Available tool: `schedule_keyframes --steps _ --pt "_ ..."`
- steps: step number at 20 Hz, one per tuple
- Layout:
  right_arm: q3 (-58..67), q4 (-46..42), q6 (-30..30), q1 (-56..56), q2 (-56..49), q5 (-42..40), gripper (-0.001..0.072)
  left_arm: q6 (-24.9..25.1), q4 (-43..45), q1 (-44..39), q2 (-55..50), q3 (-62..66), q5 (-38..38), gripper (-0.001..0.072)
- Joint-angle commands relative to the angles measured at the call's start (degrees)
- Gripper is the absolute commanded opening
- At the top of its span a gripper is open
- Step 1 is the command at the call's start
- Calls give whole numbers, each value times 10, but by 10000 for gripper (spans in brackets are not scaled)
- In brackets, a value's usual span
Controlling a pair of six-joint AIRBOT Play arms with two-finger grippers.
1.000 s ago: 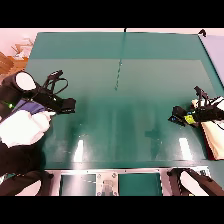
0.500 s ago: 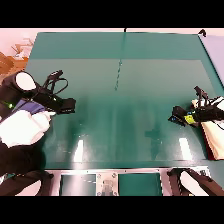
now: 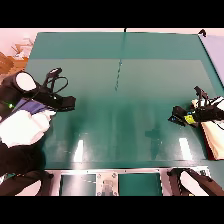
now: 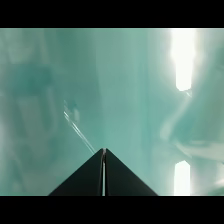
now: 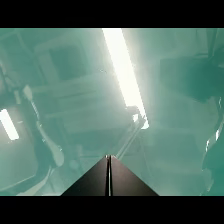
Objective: Fold the shirts.
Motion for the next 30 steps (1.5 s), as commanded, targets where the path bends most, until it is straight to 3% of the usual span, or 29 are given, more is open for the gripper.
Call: schedule_keyframes --steps 1,7,8,9,10,14,18,21,22,23,26,27,28,29,30 --pt "0 0 0 1 0 0 16 25 65 0 0 0 66 32" --pt "0 0 0 1 0 0 17 24 124 0 0 0 78 38" --pt "0 0 0 1 0 0 16 24 142 0 0 0 77 288" --pt "0 0 0 1 0 0 16 19 167 0 0 0 75 638" --pt "0 0 0 1 0 0 17 12 195 0 0 0 70 683" --pt "-1 0 0 1 0 -3 17 -28 372 38 0 0 54 685" --pt "-1 3 0 1 0 -5 16 -13 381 172 -27 0 85 685" --pt "-2 3 0 1 0 -26 19 20 373 220 -80 0 169 685" --pt "-2 3 0 1 0 -31 81 20 373 221 -101 0 199 685" --pt "-2 3 0 1 0 -32 178 25 373 221 -126 0 228 685" --pt "-2 7 0 1 0 -32 192 60 379 221 -192 0 264 682" --pt "-2 7 0 1 0 -32 191 73 383 221 -204 0 265 607" --pt "-2 7 0 1 0 -32 191 83 389 221 -207 1 264 340" --pt "-2 7 0 1 0 -32 181 87 389 221 -207 11 251 26" --pt "-2 7 0 1 0 -32 108 88 383 221 -207 31 234 30"
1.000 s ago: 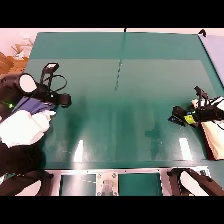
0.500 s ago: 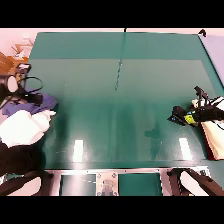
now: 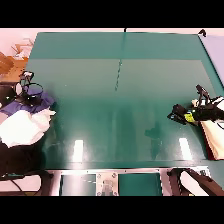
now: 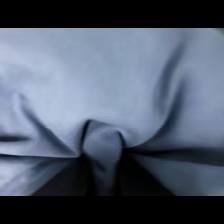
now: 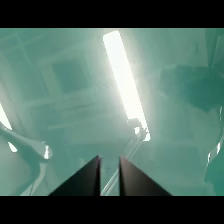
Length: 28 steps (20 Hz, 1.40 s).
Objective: Fold the shirts.
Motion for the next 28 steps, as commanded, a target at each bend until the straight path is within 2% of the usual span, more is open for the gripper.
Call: schedule_keyframes --steps 1,4,5,10,14,19,20,21,22,23,24,28 --pt "0 1 0 0 0 -2 70 25 -10 2 -20 49 -37 30" --pt "2 1 0 0 0 -2 58 51 -59 -21 1 157 -132 29" --pt "7 1 0 0 0 -2 16 56 -78 -37 14 193 -158 28" --pt "58 1 -2 0 0 -2 16 54 -198 -178 71 326 -245 29" --pt "82 2 -2 0 0 3 16 17 -302 -310 64 338 -253 29" --pt "82 14 -2 0 0 14 16 15 -407 -454 -30 307 -198 31" --pt "82 19 -2 0 0 14 16 15 -423 -473 -54 304 -197 57" --pt "82 24 -2 0 0 14 25 15 -435 -489 -76 304 -199 420" --pt "82 30 -2 0 0 14 163 2 -444 -493 -88 304 -200 692" --pt "82 31 -2 0 0 14 325 -7 -450 -489 -90 305 -204 720" --pt "82 31 -2 0 0 14 373 -6 -445 -478 -88 312 -215 720" --pt "54 35 -3 1 0 12 375 -7 -439 -371 -86 370 -305 720"
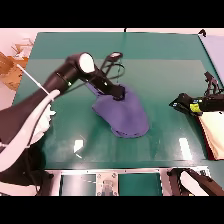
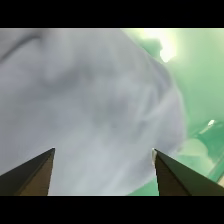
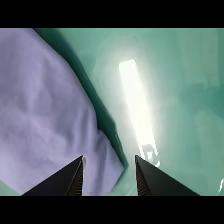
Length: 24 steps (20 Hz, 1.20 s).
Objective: Fold the shirts.
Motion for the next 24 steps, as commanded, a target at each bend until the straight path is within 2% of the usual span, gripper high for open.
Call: schedule_keyframes --steps 1,2,4,7,10,15,20,21,22,23,24 --pt "-35 5 -5 1 0 -6 407 -5 -8 84 -6 28 -68 720" --pt "-60 5 -11 1 0 -17 459 -6 -3 112 -8 24 -75 720" --pt "-115 9 -11 1 0 -44 470 -11 4 163 -9 -10 -58 720" --pt "-192 85 -57 1 0 -94 469 -10 0 207 -11 -101 56 720" --pt "-228 156 -105 4 -19 -121 469 0 -45 207 -40 -156 184 720" --pt "-228 193 -120 67 -101 -150 469 126 -268 189 -134 -158 268 720" --pt "-215 258 -150 133 -165 -177 467 159 -323 162 -160 -156 342 713" --pt "-207 263 -150 140 -172 -179 425 162 -333 162 -160 -156 353 683" --pt "-198 262 -155 146 -176 -180 269 171 -336 162 -160 -156 353 373" --pt "-189 262 -169 146 -176 -179 143 176 -335 163 -159 -156 347 23" --pt "-177 259 -180 144 -176 -172 14 179 -336 167 -159 -152 334 30"
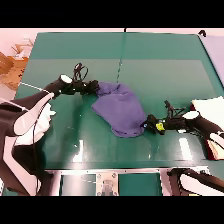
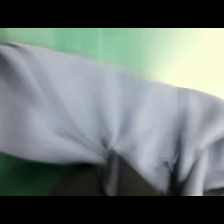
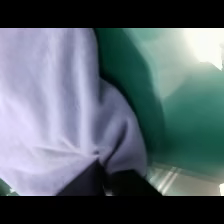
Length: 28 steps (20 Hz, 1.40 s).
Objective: Fold the shirts.
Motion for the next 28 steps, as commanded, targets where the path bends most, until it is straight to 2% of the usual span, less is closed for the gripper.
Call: schedule_keyframes --steps 1,5,8,13,18,21,25,28 --pt "37 4 -29 7 -9 10 17 24 -27 7 -3 16 -19 29" --pt "145 -62 -28 -64 12 127 17 28 -17 55 40 100 -134 28" --pt "242 -66 -28 -129 60 185 17 28 -7 82 126 149 -183 28" --pt "420 -66 -26 -192 156 225 17 43 6 96 298 209 -198 28" --pt "558 -66 -26 -209 244 230 17 43 30 96 437 285 -200 28" --pt "608 -66 -26 -209 281 224 17 33 56 96 473 331 -193 28" --pt "615 -66 -26 -209 301 215 17 -30 152 96 472 361 -169 29" --pt "566 -65 -24 -207 297 214 17 -35 173 96 433 360 -210 29"
